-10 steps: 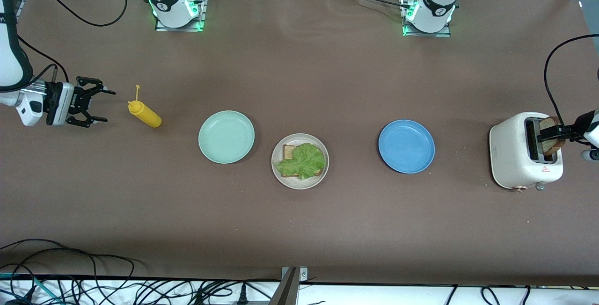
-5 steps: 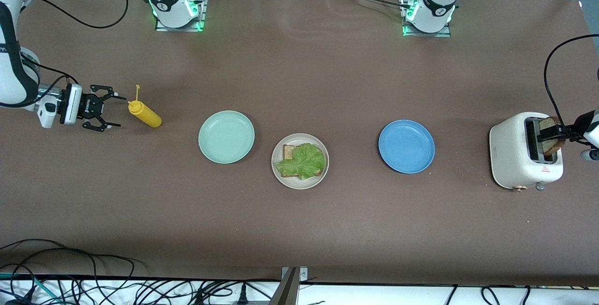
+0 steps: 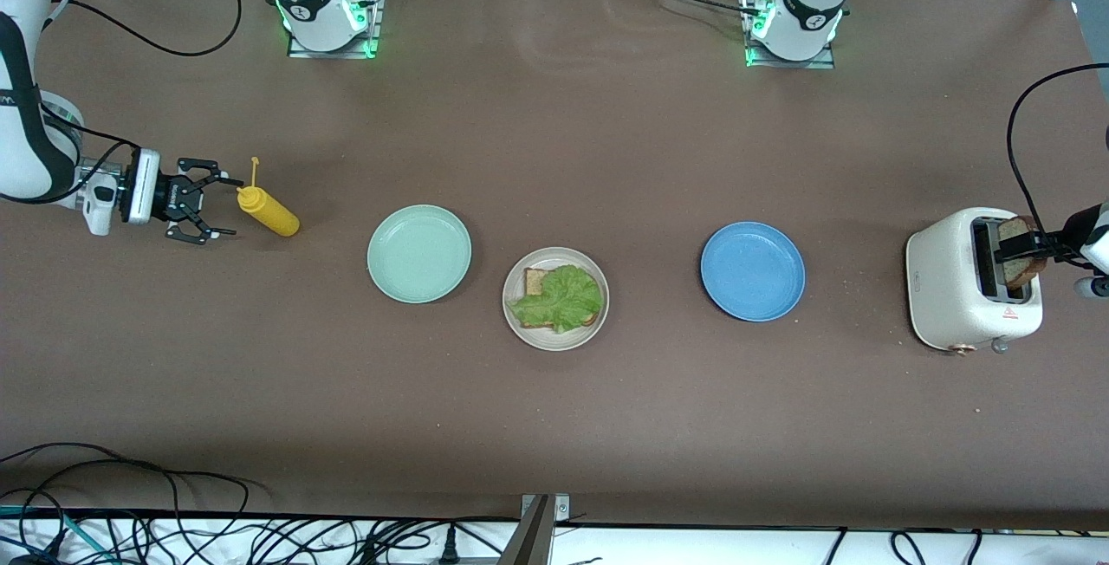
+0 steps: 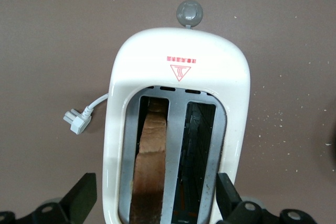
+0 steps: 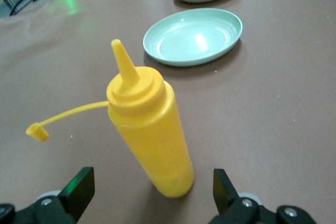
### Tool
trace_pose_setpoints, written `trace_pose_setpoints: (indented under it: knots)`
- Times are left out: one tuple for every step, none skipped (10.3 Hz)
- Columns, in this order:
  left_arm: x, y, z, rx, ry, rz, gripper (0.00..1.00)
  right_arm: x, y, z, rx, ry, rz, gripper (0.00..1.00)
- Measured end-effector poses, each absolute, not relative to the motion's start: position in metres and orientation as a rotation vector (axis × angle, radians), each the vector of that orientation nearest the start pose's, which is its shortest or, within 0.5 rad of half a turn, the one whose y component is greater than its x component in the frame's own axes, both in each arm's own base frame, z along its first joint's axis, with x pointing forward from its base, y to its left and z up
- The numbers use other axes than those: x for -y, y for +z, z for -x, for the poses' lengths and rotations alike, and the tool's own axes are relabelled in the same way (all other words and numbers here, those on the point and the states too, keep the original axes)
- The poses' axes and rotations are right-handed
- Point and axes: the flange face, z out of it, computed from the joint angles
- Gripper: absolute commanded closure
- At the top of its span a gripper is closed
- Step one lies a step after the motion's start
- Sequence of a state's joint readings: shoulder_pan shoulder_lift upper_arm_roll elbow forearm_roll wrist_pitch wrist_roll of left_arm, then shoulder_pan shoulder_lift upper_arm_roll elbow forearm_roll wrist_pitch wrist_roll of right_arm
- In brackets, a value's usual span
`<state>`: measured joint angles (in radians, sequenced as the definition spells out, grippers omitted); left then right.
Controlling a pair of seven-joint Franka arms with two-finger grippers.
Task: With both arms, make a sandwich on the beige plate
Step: 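Close the right gripper around the yellow bottle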
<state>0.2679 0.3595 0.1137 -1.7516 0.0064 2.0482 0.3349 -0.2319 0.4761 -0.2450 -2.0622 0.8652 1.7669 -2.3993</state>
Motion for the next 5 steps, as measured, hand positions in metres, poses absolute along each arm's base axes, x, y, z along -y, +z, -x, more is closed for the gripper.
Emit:
trace_pose_setpoints:
  knots:
    - [-0.234,0.362,-0.597,0.059,0.114,3.117,0.00,0.176,0.178,-0.485,1.450,-0.669,1.755,0.00]
    - [-0.234,0.362,-0.597,0.059,0.114,3.118,0.00,0.174,0.171,-0.482,1.434,-0.678,1.748,0.00]
    - [-0.234,0.362,-0.597,0.059,0.115,3.118,0.00,0.173,0.166,-0.480,1.424,-0.686,1.741,0.00]
    - [-0.234,0.362,-0.597,0.059,0.115,3.118,0.00,0.171,0.160,-0.479,1.413,-0.701,1.735,0.00]
    - [-0.234,0.362,-0.597,0.059,0.115,3.118,0.00,0.167,0.152,-0.478,1.392,-0.729,1.726,0.00]
